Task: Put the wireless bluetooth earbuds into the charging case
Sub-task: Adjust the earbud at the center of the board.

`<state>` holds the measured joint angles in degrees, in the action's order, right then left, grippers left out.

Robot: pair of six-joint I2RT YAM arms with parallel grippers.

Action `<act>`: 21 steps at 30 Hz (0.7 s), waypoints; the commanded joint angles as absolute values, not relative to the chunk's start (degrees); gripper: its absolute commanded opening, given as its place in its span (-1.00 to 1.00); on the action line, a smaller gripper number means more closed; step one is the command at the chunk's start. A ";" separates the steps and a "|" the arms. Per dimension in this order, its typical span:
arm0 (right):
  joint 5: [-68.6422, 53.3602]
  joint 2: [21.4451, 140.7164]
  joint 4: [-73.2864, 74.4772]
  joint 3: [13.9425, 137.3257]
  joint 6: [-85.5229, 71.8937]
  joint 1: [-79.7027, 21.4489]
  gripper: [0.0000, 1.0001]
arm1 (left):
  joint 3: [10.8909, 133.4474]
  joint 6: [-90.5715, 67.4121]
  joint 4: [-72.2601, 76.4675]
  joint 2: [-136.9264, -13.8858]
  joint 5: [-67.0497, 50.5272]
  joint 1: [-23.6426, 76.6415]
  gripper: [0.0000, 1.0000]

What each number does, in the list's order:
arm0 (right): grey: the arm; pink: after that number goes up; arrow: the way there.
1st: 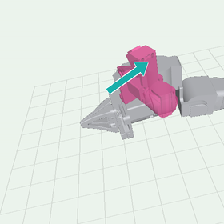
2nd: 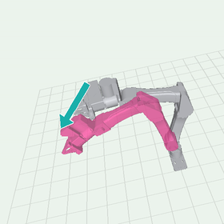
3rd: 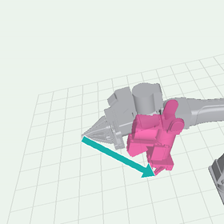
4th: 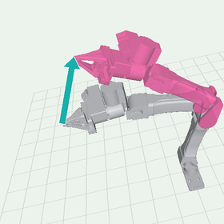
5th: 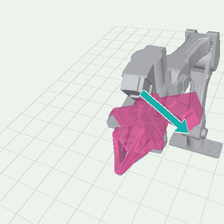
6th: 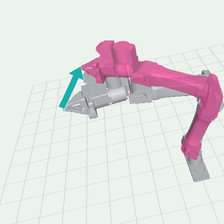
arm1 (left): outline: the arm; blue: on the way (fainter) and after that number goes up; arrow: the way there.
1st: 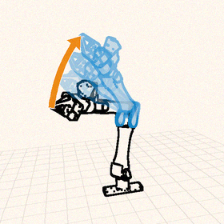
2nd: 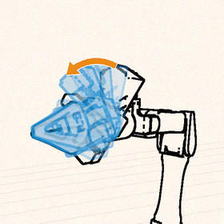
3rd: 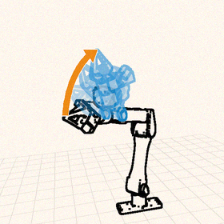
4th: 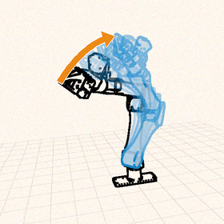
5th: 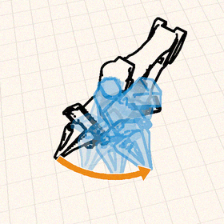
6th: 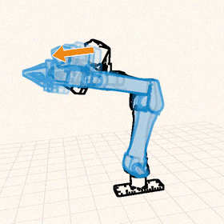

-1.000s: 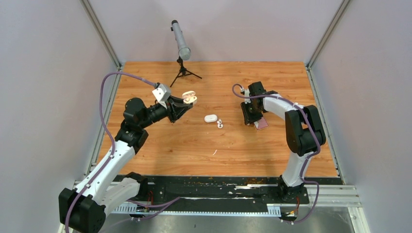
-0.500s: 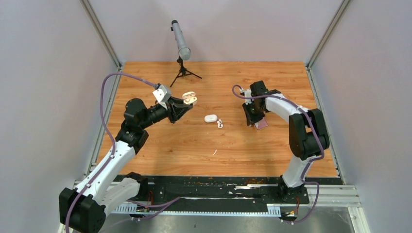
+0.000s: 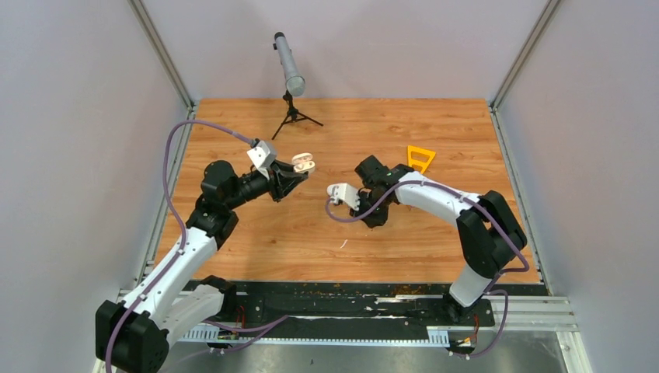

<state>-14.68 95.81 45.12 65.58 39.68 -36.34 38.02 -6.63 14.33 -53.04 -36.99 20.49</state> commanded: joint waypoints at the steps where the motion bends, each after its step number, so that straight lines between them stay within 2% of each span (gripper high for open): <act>1: -17.20 96.85 53.20 66.98 63.52 -38.57 -0.94 | 39.20 -3.57 13.03 -50.53 -36.92 19.97 -1.00; 5: -13.97 99.32 59.85 67.67 81.28 -40.18 -0.92 | 39.33 -3.41 12.45 -50.27 -36.91 19.80 -1.00; 9: -9.38 104.05 64.45 70.29 88.36 -40.55 -0.87 | 39.74 -3.52 12.87 -50.44 -36.86 19.61 -1.00; 14: -11.11 109.22 67.78 78.89 83.90 -40.39 -0.81 | 40.68 -3.17 11.75 -50.54 -37.00 19.42 -1.00; 21: -17.67 104.94 72.76 84.12 77.17 -36.03 -0.69 | 42.10 -2.07 10.45 -51.08 -36.89 19.36 -1.00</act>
